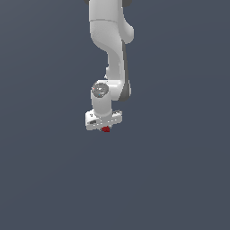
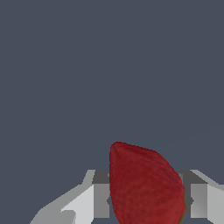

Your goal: Pick up the object and move it to a goal position.

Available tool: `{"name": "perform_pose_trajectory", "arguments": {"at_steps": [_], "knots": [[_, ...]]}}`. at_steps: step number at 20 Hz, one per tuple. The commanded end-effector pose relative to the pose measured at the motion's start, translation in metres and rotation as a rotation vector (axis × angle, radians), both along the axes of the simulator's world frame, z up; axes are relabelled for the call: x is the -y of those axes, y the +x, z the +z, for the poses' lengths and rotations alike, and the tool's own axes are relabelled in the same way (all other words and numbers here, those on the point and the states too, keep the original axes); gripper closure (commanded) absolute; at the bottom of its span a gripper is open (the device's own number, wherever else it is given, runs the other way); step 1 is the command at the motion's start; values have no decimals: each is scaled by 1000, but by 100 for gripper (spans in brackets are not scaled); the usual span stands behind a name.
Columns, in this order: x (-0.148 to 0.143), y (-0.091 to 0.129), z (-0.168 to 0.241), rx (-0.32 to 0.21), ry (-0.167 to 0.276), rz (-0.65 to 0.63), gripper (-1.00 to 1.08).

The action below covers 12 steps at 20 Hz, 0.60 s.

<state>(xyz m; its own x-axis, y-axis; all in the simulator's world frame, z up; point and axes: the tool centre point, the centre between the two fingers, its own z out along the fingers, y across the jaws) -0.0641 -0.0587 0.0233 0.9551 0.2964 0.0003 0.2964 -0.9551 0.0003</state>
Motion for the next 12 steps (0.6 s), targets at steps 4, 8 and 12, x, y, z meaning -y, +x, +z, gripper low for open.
{"name": "perform_pose_trajectory", "arguments": {"at_steps": [4,8,12], "knots": [[-4,0,8,0,0,0,108],[-12,0,24,0,0,0,108],[-24,-1,49,0,0,0,108]]}}
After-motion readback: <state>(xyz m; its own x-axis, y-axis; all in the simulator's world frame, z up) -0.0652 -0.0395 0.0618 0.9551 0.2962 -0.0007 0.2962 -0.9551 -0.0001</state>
